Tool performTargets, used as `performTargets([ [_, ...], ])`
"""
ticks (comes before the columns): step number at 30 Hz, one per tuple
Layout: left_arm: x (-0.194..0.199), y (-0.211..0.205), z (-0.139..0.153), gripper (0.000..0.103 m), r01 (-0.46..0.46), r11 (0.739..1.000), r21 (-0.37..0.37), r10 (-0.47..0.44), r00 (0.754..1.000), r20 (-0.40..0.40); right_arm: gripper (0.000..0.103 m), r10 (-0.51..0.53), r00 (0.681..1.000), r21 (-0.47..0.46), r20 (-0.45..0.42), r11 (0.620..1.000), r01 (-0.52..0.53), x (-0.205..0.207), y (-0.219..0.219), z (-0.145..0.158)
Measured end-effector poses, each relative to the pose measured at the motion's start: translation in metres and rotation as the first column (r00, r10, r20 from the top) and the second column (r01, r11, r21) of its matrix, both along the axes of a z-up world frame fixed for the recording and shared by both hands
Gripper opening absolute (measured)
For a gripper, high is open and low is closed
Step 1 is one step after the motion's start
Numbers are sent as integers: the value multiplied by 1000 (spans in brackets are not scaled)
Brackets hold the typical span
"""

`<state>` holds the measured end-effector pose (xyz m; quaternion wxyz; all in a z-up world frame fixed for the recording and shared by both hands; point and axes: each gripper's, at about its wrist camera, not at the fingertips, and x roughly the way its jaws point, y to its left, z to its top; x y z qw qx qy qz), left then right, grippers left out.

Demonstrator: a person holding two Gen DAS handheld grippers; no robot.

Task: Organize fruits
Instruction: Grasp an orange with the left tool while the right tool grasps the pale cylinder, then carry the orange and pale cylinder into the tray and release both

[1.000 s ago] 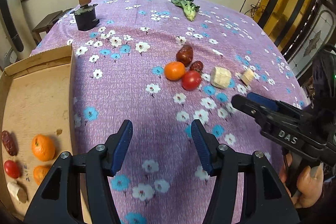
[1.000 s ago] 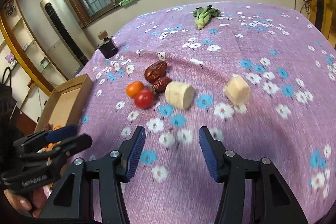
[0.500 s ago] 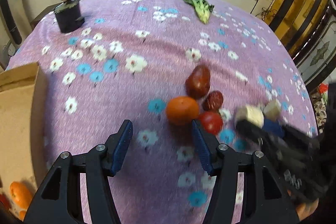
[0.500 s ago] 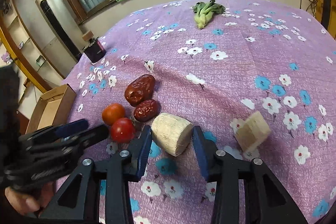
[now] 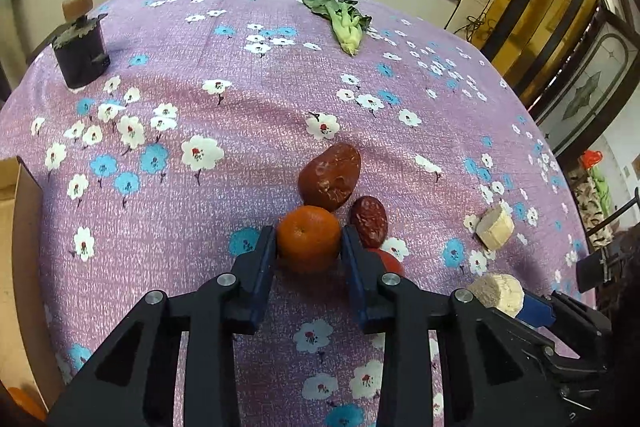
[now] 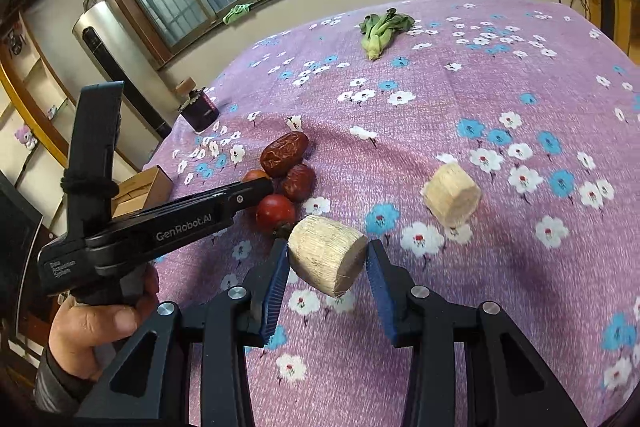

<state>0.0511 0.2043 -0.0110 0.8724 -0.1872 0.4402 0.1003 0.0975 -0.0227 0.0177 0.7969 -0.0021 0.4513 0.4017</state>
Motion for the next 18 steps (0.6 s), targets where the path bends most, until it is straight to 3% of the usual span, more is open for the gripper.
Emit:
performTargets([
  [8,-40,-16,8,29,-17,997,70,18,1000,-21,40,8,1000,15,17,1000,-9,-21,-10,12],
  [18,-96,-25,34,29,-43,988,146,42,999,12,40,48,998,42,34,998,-49,-56,-8,27],
])
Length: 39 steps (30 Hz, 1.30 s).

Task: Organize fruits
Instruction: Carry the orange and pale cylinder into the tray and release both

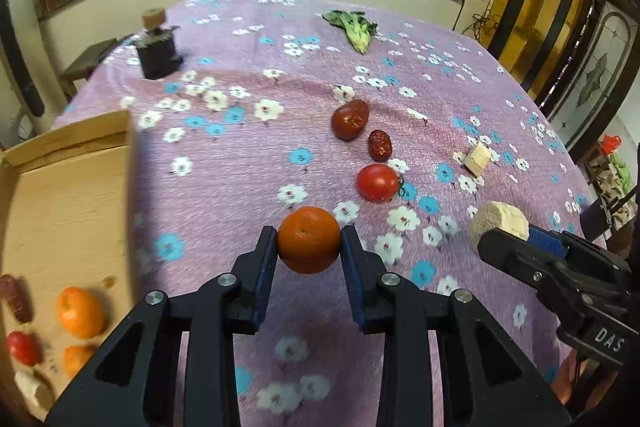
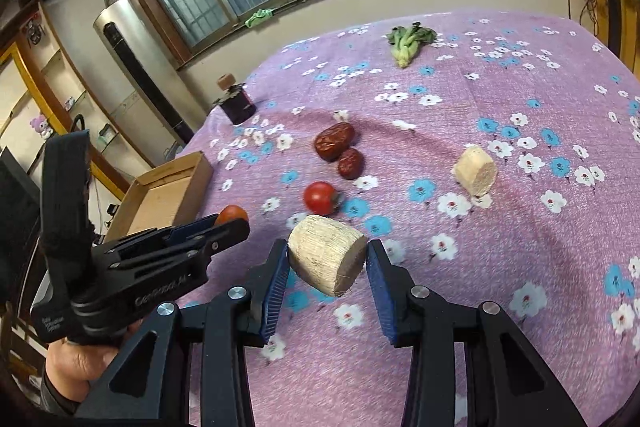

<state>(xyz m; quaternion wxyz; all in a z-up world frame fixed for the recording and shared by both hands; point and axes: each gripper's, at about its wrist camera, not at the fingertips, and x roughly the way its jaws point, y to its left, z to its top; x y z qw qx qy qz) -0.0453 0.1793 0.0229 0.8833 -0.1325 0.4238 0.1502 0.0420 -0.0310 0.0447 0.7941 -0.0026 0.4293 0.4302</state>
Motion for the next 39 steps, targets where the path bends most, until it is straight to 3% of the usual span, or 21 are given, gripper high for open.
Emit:
performTargets([
  [12,-55,19,21,30,-78,995,64,75,996,44,40,74,997,7,26,997,-74,-42,20,12],
  [39,-133,84,29,30,-233,972,29,229,968,100,40,260,963,-40,75,966,-257,-111,107,24],
])
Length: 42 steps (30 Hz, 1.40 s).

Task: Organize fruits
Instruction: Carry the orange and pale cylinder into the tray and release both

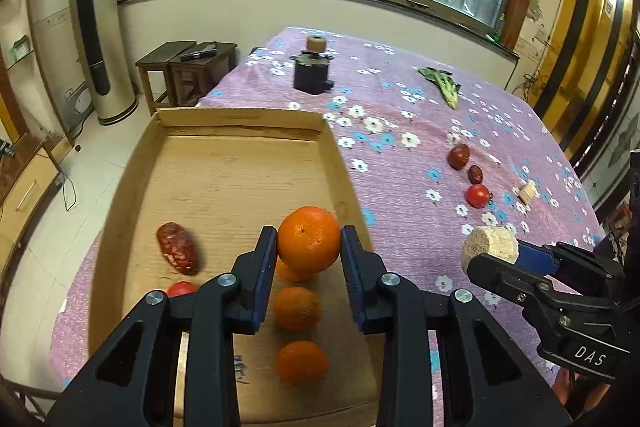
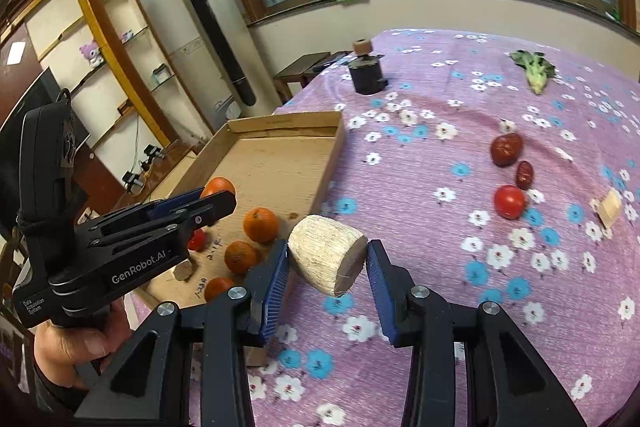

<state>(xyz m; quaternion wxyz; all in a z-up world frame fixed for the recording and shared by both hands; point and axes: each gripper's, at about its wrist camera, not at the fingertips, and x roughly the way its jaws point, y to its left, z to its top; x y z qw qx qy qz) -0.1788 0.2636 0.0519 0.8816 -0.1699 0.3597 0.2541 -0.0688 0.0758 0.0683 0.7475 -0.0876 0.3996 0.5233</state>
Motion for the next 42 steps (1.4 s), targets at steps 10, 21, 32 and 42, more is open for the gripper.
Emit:
performTargets([
  [10,-14,22,-2,30,-51,999,1,51,999,-1,40,49,999,-6,0,999,-49,-13,24,0],
  [21,-25,47,-6,30,-106,994,-14,106,994,-6,40,78,997,-9,-7,997,-78,-16,45,-4],
  [32,-23,69,-5,30,-126,992,3,126,992,-32,40,113,993,-14,-20,994,-113,-10,78,-9],
  [42,-4,100,-24,30,-155,987,-31,151,983,-108,40,165,986,-80,-30,983,-167,-5,137,-28],
])
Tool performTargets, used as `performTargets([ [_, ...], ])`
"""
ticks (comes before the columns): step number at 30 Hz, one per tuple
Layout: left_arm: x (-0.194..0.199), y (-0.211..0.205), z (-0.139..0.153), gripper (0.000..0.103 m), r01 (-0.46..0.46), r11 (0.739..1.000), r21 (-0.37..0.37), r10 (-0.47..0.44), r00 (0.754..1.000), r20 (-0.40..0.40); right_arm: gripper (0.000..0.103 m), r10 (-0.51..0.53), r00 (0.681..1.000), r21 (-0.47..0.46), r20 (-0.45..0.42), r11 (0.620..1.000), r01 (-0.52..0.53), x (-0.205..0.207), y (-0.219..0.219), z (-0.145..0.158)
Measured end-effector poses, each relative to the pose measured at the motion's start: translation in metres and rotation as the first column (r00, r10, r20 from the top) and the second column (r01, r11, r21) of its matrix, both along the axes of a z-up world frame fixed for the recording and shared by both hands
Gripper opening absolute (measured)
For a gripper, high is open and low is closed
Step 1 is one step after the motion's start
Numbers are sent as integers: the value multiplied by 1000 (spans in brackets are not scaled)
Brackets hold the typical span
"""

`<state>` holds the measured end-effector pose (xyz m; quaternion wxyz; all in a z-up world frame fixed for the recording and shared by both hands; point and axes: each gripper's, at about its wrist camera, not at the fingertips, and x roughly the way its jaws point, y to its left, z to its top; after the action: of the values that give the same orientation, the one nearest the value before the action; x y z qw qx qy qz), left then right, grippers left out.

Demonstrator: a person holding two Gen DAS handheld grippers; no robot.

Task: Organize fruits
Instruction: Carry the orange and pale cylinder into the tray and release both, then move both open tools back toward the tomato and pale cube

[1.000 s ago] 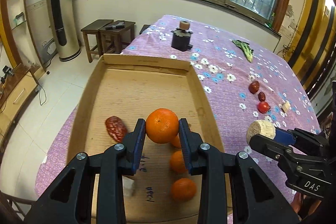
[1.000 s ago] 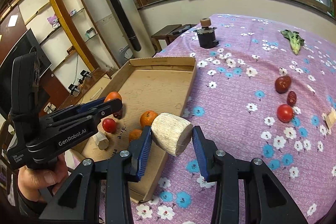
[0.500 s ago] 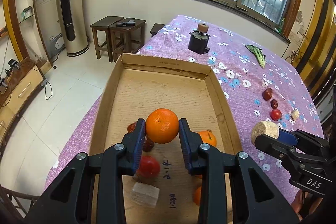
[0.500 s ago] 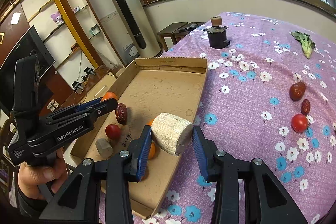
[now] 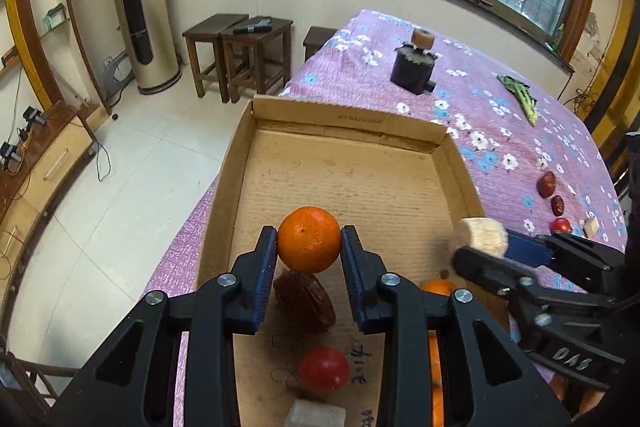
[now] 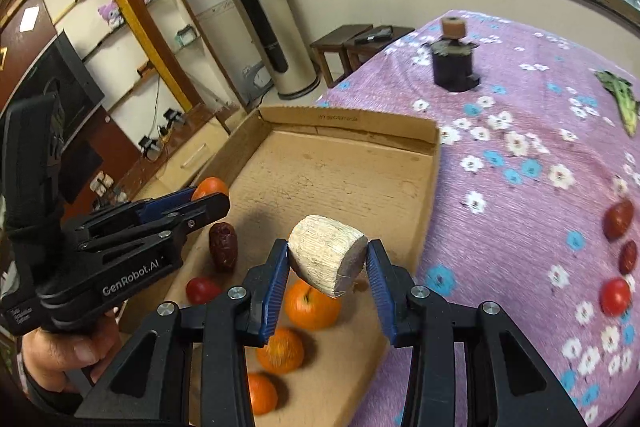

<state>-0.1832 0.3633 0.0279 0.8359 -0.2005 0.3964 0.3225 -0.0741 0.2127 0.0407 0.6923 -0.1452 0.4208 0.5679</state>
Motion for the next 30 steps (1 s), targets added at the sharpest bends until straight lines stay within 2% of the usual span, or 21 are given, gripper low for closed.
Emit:
performTargets([
  [8,9,19,-20,30,-41,998,-57,38,997,-61,40,34,999,-86,6,996,-33,3,33,-26],
  [14,16,17,-31,33,-54,997,-62,46,992,-118,43,50,998,-132,42,990,-44,-1,40,-36],
  [15,16,17,-31,35,-57,996,-67,49,992,-116,43,49,998,-132,39,990,-44,-1,40,-35],
  [17,12,16,-27,47,-65,995,-70,57,993,-104,46,44,999,-127,30,991,-40,0,37,-33],
  [18,11,15,-25,59,-66,996,-61,60,993,-102,48,38,999,-120,30,992,-34,0,35,-31],
  [20,9,11,-19,59,-60,997,-46,56,994,-91,57,29,999,-107,33,994,-26,1,29,-27],
  [25,4,-1,-7,59,-56,998,-14,54,996,-71,57,7,1000,-78,21,997,-5,2,12,-16],
  [30,-1,-25,8,59,-43,999,23,44,999,-23,57,-22,1000,-22,3,1000,22,4,-25,0],
])
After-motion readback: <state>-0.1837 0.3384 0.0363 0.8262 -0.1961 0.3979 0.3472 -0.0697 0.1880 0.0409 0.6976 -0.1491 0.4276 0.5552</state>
